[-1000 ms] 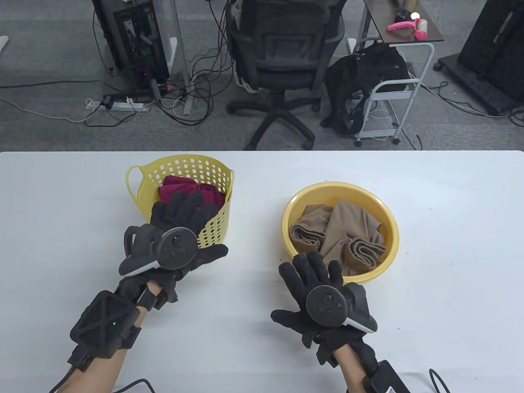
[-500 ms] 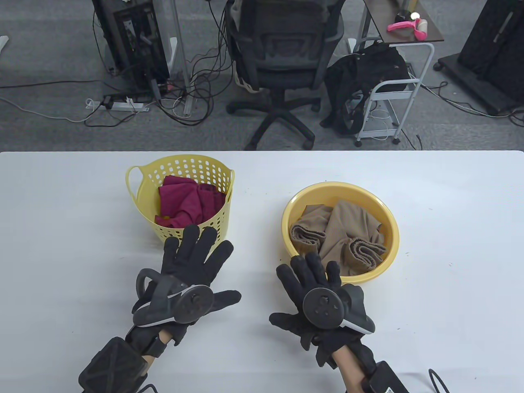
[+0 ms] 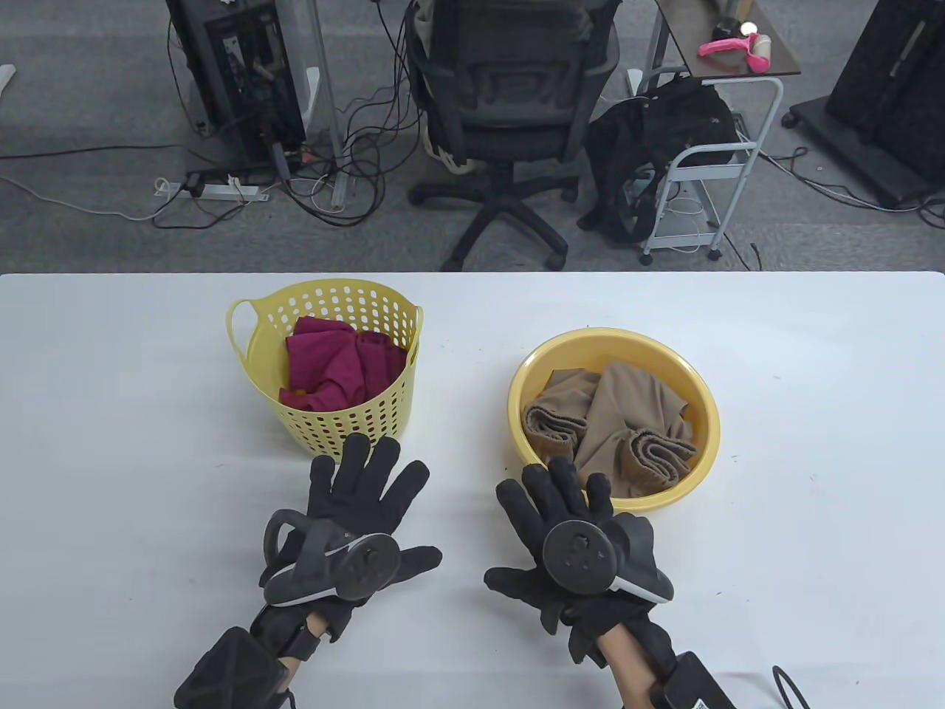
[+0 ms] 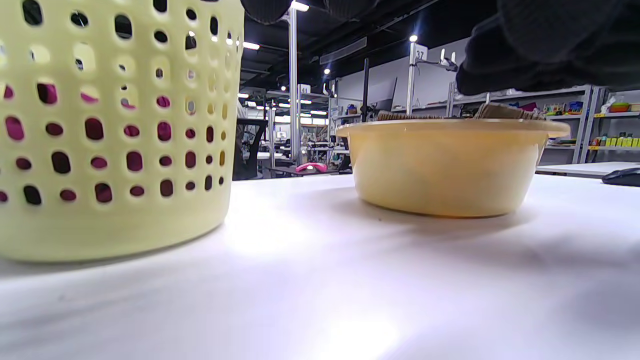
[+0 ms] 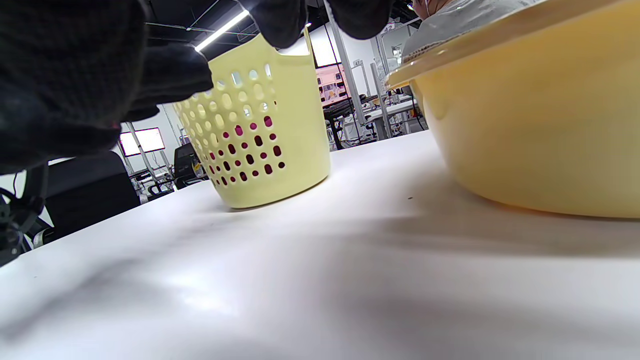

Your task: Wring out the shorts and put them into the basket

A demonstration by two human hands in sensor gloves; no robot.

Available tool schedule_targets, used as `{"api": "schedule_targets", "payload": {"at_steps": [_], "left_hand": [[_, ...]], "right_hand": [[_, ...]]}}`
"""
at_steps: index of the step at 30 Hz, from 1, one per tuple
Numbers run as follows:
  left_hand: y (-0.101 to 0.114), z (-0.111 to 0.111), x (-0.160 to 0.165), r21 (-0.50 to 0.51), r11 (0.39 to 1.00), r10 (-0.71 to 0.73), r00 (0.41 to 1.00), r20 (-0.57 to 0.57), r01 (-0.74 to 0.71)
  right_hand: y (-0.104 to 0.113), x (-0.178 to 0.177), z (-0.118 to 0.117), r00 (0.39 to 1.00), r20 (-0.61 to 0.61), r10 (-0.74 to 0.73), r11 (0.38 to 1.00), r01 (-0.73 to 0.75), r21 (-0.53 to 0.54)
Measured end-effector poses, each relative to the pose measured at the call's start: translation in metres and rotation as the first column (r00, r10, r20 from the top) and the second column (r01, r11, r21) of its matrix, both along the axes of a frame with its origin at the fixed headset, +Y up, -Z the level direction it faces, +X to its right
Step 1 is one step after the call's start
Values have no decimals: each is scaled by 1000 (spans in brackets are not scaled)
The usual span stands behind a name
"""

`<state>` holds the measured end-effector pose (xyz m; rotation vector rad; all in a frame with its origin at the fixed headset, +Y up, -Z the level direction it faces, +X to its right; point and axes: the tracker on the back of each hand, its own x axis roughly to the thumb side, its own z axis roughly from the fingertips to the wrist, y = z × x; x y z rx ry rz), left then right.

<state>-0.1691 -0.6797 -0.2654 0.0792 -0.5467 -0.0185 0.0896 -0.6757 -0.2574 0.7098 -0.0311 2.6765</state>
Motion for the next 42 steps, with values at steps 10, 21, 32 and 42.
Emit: {"api": "schedule_targets", "payload": {"at_steps": [10,21,32,42], "left_hand": [[-18,-1,-3,-40,999,1,1000,2,-1],[-20,0,-5,-74,997,25,1000,15,-24],[-21,1,-8,-87,996,25,1000,16,-23],[-21,2,-10,-83,996,45,999,22,-43]], "right_hand": [[-1,0,0,1000,3,3,1000,-3,-5],[0,-2,0,1000,-5,18,1000,-18,-4],[24,3,-9,1000,-5,24,1000,-24,-3],[55,27,-28,994,47,96,995,-94,-28]]}}
